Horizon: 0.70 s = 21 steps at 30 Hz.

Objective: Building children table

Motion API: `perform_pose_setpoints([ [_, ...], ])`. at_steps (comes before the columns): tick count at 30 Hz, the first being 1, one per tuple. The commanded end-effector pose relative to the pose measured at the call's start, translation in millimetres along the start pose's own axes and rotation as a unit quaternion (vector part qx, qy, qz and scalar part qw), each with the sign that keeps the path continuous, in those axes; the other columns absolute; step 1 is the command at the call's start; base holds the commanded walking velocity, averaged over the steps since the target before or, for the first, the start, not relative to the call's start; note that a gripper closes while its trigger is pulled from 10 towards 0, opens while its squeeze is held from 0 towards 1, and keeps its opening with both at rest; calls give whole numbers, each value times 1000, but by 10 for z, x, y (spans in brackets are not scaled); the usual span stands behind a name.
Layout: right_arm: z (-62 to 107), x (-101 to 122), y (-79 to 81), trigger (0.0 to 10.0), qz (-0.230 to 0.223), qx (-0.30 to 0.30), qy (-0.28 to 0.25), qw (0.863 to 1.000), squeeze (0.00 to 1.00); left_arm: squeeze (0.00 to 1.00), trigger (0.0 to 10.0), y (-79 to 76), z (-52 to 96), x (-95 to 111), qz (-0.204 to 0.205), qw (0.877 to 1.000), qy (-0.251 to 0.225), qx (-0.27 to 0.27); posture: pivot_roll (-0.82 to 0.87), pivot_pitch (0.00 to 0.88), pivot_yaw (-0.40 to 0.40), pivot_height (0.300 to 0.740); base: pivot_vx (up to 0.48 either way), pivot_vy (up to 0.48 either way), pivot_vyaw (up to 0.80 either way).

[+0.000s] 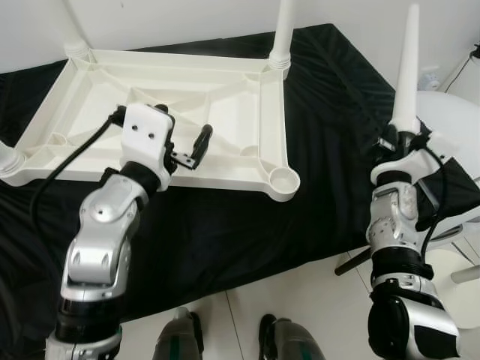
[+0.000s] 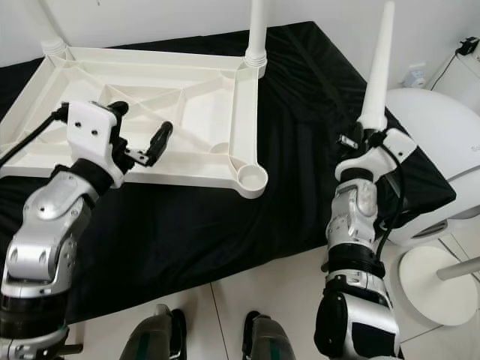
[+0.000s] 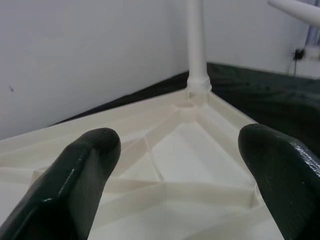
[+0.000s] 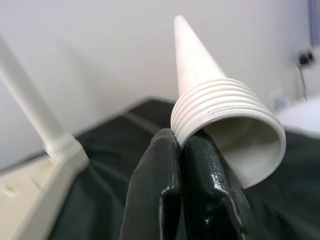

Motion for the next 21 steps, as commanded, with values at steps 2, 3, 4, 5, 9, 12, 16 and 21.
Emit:
perform_pose_setpoints([
  [2, -85, 189, 280, 10000, 14, 84, -25, 996, 0, 0, 10000, 145, -140, 41, 31, 999, -1, 14, 81, 117, -37, 740, 0, 0, 0],
  [3, -79, 199, 343, 10000, 15, 101, -25, 994, 0, 0, 10000, 163, -190, 76, 28, 999, -3, 16, 81, 117, -37, 740, 0, 0, 0],
  [4, -79, 199, 343, 10000, 15, 101, -25, 994, 0, 0, 10000, 163, -190, 76, 28, 999, -3, 16, 81, 117, -37, 740, 0, 0, 0],
  [5, -71, 208, 394, 10000, 9, 112, -25, 993, 0, 0, 10000, 160, -235, 110, 27, 1000, -4, 14, 77, 105, -38, 740, 0, 0, 0],
  [9, -65, 242, 492, 10000, -6, 127, -30, 991, 0, 0, 10000, 115, -305, 187, 36, 999, -8, -2, 76, 96, -38, 740, 0, 0, 0],
  [12, -61, 288, 627, 10000, -13, 153, -42, 987, 0, 0, 10000, 68, -386, 261, 50, 998, -14, -20, 73, 73, -33, 740, 0, 0, 0],
  [16, -80, 362, 748, 10000, -14, 171, -59, 983, 0, 1000, 10000, -18, -463, 309, 99, 993, -24, -59, 71, 59, -26, 740, 0, 0, 0],
  [21, -101, 477, 813, 10000, -3, 182, -85, 980, 0, 1000, 10000, -183, -498, 371, 115, 986, -32, -120, 69, 52, -21, 740, 0, 0, 0],
])
Point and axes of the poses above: a point about 5 cm out from each wrist's last joint towards the gripper, its own z axis pointing back from the gripper into the wrist, its own x axis along the axis of the wrist's last joint, y = z × x, the point moved 2 cm from there along -z, pointing out of the wrist towards the gripper, and after that the axes turned 4 degrees about -z, right-handed, at the moved point
